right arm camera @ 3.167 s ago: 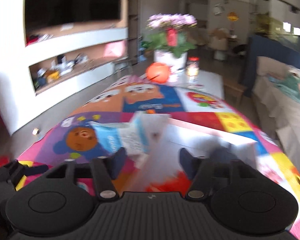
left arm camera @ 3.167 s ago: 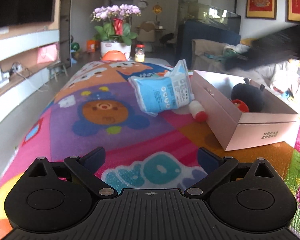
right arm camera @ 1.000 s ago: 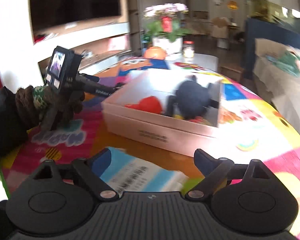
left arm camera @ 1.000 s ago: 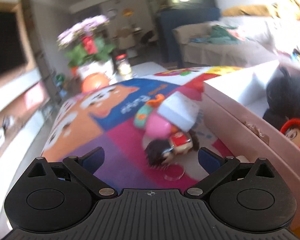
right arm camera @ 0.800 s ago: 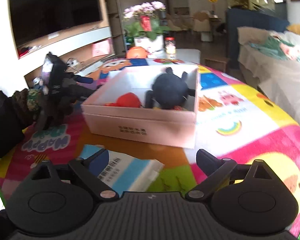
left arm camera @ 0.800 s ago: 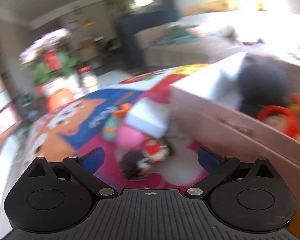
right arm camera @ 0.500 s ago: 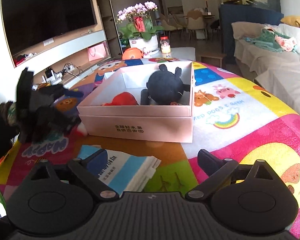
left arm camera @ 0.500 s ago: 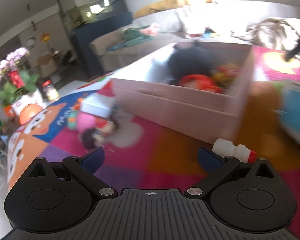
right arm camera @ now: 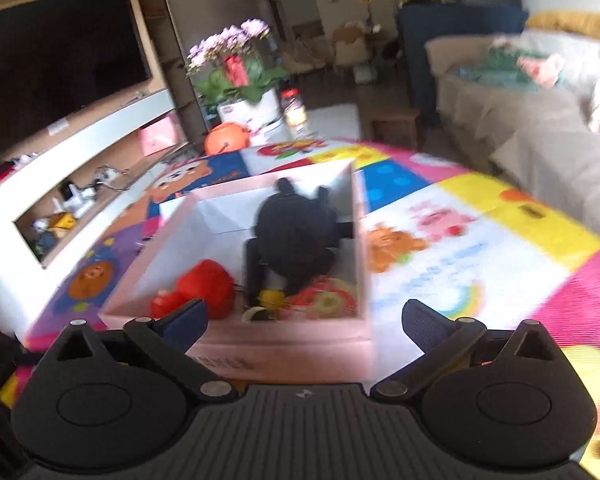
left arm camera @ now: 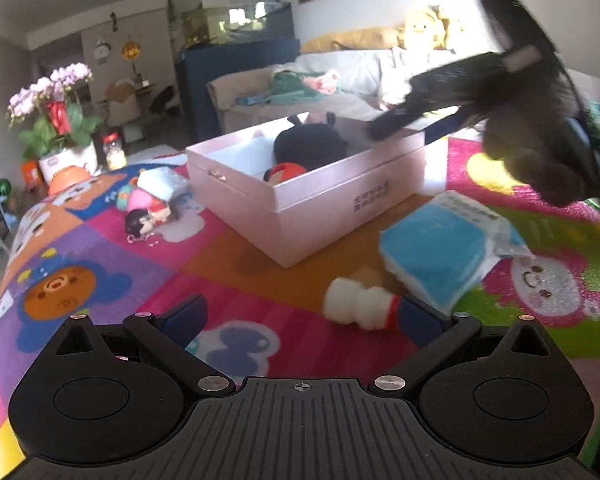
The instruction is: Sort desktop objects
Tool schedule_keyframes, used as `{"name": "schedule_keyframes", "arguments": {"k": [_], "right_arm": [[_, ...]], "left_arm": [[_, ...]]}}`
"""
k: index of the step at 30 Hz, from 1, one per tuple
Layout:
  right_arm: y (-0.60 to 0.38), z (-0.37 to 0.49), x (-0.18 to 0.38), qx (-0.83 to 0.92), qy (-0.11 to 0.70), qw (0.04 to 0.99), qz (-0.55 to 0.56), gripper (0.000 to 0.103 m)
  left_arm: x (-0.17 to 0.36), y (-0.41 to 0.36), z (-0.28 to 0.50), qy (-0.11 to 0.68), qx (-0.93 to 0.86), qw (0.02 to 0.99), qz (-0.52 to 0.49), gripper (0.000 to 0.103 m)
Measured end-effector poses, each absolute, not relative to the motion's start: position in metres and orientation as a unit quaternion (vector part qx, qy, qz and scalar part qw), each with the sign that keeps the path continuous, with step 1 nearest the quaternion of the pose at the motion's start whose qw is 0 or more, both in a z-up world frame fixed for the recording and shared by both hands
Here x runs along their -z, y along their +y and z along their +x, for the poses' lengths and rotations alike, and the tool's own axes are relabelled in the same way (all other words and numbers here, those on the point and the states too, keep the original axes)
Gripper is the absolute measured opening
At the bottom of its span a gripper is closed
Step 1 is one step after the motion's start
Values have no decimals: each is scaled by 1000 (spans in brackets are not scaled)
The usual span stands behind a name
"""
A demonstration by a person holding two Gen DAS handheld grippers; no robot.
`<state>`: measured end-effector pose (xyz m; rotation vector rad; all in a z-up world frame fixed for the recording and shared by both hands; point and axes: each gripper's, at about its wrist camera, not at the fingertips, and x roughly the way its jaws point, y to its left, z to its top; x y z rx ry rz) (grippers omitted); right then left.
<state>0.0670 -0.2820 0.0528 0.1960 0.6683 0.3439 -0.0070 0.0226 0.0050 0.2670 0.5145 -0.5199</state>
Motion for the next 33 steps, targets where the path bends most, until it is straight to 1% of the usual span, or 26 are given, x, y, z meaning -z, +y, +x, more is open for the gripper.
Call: {"name": "schedule_keyframes", "arguments": {"k": [5,7,10,14,16,18,20,21,23,25,31,33], "right_arm": [[-266,68,-52,-183,317,926,89,103],[-263,53,-56,-176,300,936,59,103],[-260,17,-63,-206,284,936,3,103],[-248,-26,-52,-257,309,910,-100,103],[-239,-37,-38,-225,311,905,-185,103],[-237,-35,-29,-147,295,916,-229,103],[-242,-26,-28,-71,288,929,-223,103],[-247,-23,-30,-63,293,933,-198,103],[-260,-21,-33,-78,310,939,-130,103],[-266,-23,-30,-103,329,934,-89,103],[-279,-33,-9,-127,376,918,-16,103],[-279,-40,-9,-129,367,921,-17,103]], "left_arm": [[-2,13,-11,259,222,928,146,103],[-1,10,-9,266,199,931,151,103],[-1,11,-6,274,174,935,144,103],[-1,17,0,290,134,939,123,103],[-2,19,0,294,119,941,115,103],[-3,20,-2,304,121,940,96,103],[-3,19,-6,320,146,933,70,103],[-3,16,-8,324,157,931,65,103],[-2,9,-12,322,170,928,73,103],[-2,4,-13,323,177,927,75,103],[-4,-6,0,321,162,929,81,103],[-6,-8,5,315,146,933,95,103]]}}
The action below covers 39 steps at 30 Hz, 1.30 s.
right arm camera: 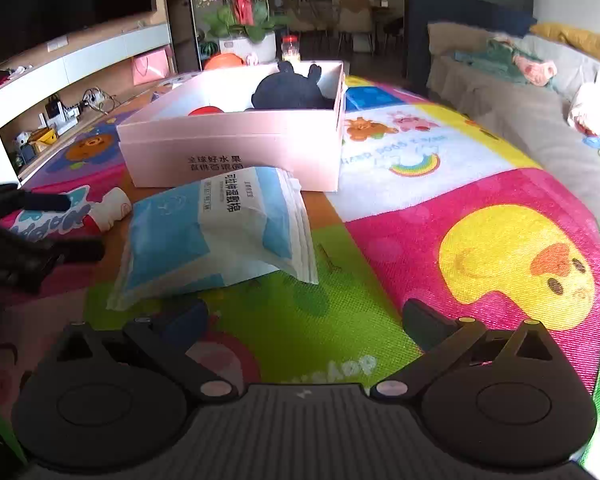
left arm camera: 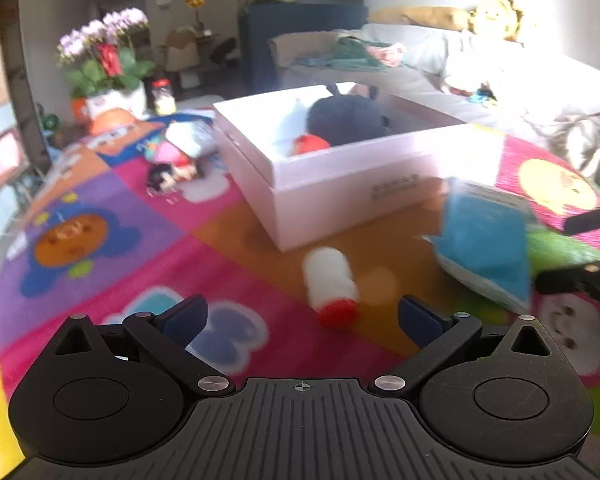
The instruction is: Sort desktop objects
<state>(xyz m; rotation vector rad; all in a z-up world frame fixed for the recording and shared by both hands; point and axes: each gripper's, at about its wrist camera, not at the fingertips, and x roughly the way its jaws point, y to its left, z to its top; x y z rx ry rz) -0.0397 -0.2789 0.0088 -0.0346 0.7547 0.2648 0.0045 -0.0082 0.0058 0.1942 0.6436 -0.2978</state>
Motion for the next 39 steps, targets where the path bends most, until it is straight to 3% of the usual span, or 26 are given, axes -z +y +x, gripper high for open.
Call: {"name": "schedule_keyframes", "arguments": {"k": [6,20,35,37,38,39], "right_arm": [[-272,-46,-4,-121,366,922,-40,103],[-273,-46,-3,-120,365,922,-39,103],[-273,-46,-3,-121,365,922,-39,103],[-273,-46,-3,-121,365,922,-39,103],[-273,-46,-3,-121,365,922,-39,103],[-273,-46,-3,-121,365,922,-39,103]], "left_arm": [[-10,-8,7,318,150,933,80,103],[-7,4,12,293,36,937,184,103],[-6,-3,10,329,103,937,64,103],[-6,-8,11,329,104,937,53,95],[-6,-9,13,330,103,937,50,82],[-5,-10,16,332,102,937,45,76]]}}
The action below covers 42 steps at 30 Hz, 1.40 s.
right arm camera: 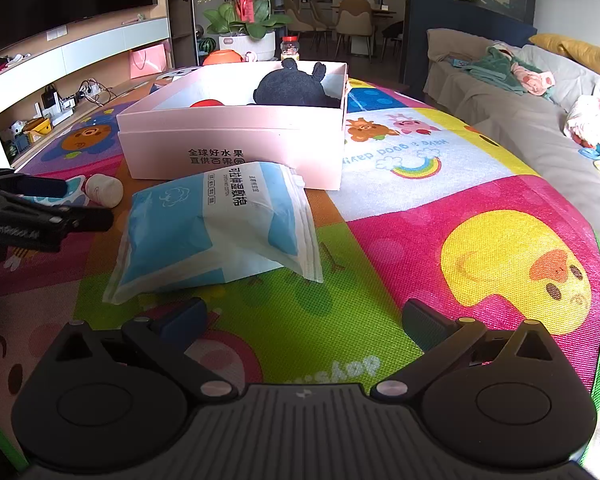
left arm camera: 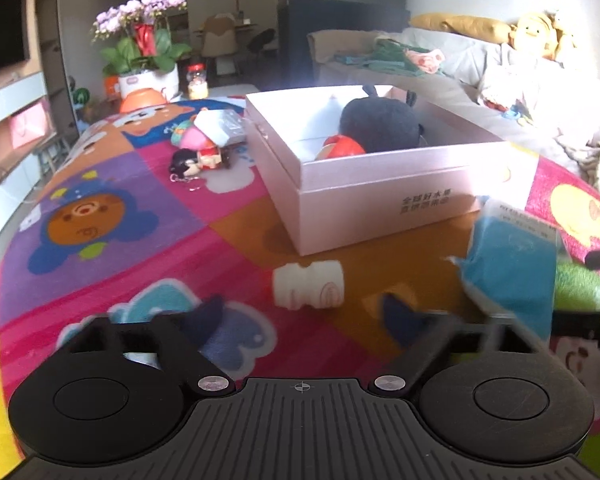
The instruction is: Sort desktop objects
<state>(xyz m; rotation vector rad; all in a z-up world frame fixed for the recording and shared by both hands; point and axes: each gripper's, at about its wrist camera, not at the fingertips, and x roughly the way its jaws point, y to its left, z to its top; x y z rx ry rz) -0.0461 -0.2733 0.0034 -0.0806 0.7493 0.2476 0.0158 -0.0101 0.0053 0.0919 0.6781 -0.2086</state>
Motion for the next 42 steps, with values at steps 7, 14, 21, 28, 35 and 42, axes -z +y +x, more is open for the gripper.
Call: {"name": "schedule_keyframes", "arguments": {"k": [7,14,21,28,35,42], "right_arm": [[-272,-45,-3,-119,367,922,-41,103],[-271,-43,-6,-118,377,918,-40,103],[-262,-46,-31,-184,397,898,37,103],[-257,-15,-26,-93,420,899,-84,103],[-269,-15,-54,15,359,925,-126,103],[-242,-15,-66,-76,401,913,7,103]], "left_arm": [[-2,-19,28,330,103,938,40,73],[-3,-14,11,310,116,941,69,48],[-4,10,-20,307,126,941,64,49],[-8,16,-27,284,130,949,48,80],[-10,20,-32,265,132,955,34,93],[-10,24,-35,257,130,957,23,95]]}}
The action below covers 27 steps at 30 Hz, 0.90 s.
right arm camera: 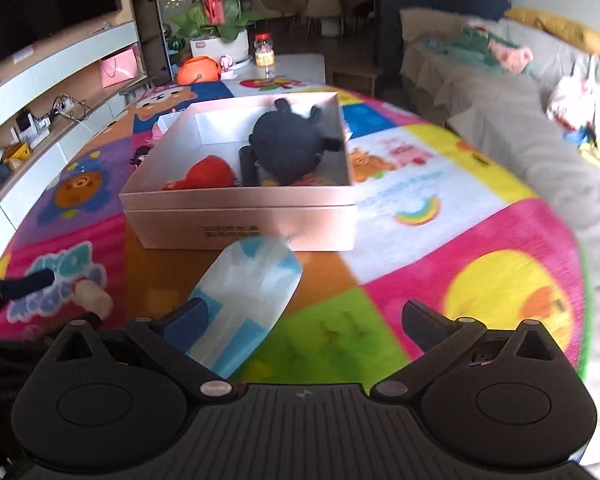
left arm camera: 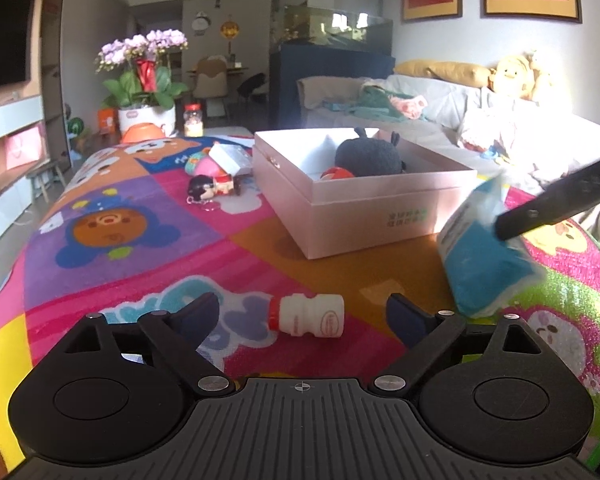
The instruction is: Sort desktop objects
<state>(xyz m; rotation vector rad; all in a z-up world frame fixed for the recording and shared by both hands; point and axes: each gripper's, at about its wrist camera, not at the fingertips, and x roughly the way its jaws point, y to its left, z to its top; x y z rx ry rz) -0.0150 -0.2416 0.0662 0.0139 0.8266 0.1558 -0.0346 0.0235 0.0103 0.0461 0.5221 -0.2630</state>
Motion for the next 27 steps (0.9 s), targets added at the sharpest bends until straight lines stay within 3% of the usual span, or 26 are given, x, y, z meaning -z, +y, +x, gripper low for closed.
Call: {"name": "schedule_keyframes", "arguments": {"k": [12,18,23,25,27], "right_arm": [[-277,-18,-50,100,377,918,-76,103],[-300,-23,-57,28,409,907,97,103],[-249,-15,-42,-51,427,899,78,103],[-234,-13,-33,-49,424,903,46,91],[-232,-10,-28,-50,426,903,31,66]], "left_arm": [[-10,25,-33,260,128,957,18,97],[-8,22,-30,272,122,954,26,97],[-8,18,-30,276,114,954,39,97],[-8,17,-31,276,111,954,43,97],[-8,16,-32,275,111,954,47,97]]}}
